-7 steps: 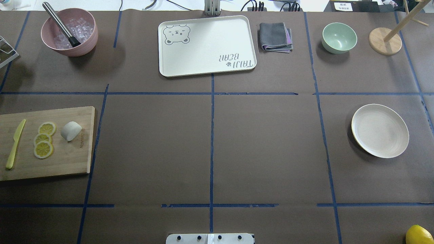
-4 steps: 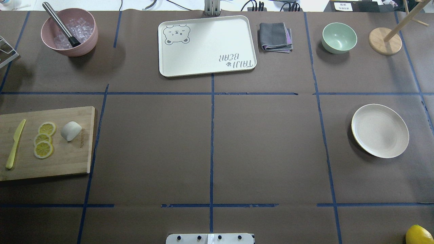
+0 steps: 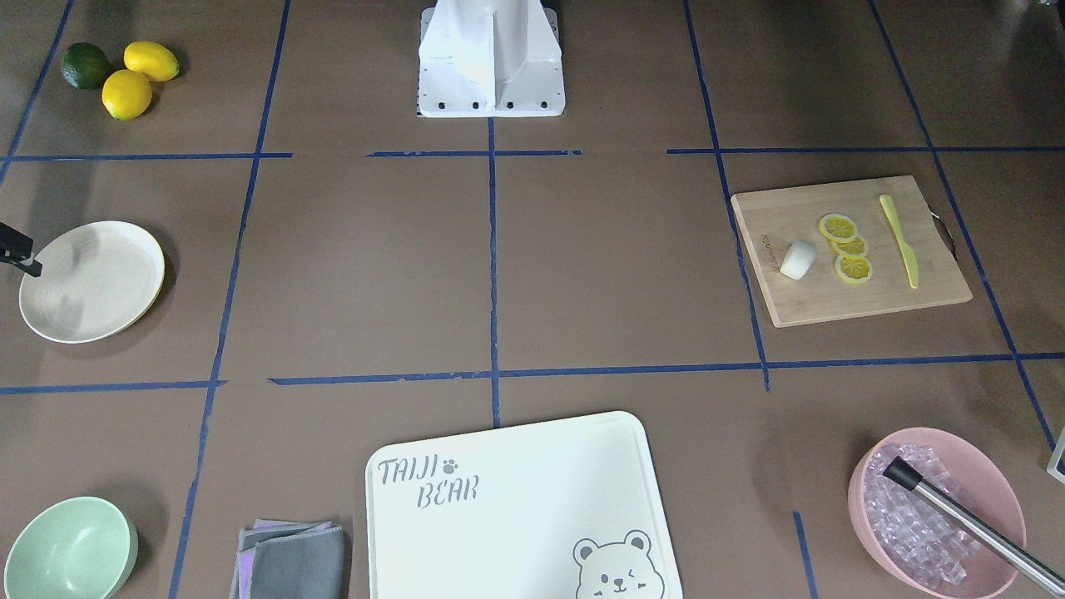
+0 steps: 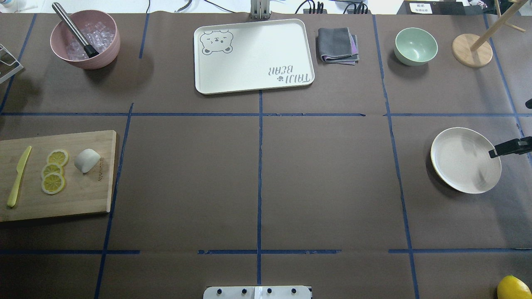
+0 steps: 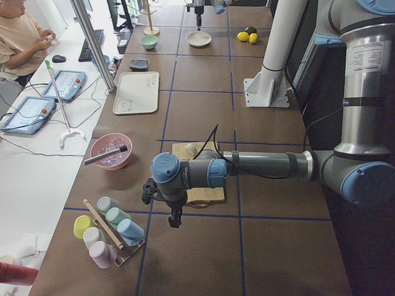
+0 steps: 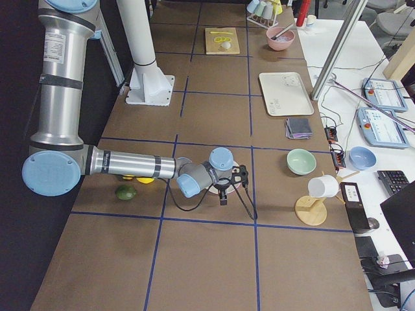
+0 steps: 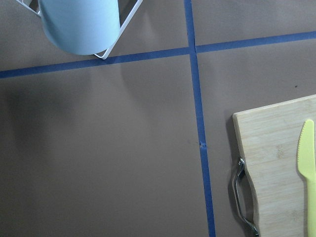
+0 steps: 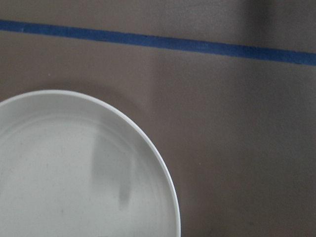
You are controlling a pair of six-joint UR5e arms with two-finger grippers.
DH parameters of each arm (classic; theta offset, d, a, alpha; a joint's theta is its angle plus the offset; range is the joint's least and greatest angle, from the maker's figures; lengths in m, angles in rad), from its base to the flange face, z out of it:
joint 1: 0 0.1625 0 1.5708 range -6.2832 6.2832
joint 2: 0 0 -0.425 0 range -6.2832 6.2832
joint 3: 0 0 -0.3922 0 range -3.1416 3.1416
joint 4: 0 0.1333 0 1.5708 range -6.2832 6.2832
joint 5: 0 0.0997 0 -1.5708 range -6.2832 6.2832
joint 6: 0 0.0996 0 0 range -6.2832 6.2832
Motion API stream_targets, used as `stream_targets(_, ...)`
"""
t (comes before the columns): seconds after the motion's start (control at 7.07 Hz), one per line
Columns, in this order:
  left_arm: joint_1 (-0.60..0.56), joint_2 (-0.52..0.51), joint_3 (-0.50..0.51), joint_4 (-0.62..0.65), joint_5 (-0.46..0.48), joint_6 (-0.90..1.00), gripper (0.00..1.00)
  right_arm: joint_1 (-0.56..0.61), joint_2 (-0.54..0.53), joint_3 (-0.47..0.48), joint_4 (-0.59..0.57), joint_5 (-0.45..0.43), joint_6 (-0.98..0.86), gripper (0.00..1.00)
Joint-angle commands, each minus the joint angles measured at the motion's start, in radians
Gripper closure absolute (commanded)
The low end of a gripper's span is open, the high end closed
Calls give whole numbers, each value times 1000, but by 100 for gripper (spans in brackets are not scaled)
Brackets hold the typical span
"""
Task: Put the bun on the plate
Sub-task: 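Grip the rim of the white plate with the right gripper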
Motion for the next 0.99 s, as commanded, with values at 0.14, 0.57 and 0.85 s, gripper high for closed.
stream_targets(0.14, 0, 1, 0, 2, 0, 0, 0, -23, 31, -49, 59, -4, 133, 55)
stream_targets(0.57, 0, 1, 3, 0, 0, 0, 0, -23, -16, -52, 151, 2, 124, 89)
stream_targets(0.85, 0, 1, 6, -1, 0, 0, 0, -24, -10, -15, 151, 10, 117, 94)
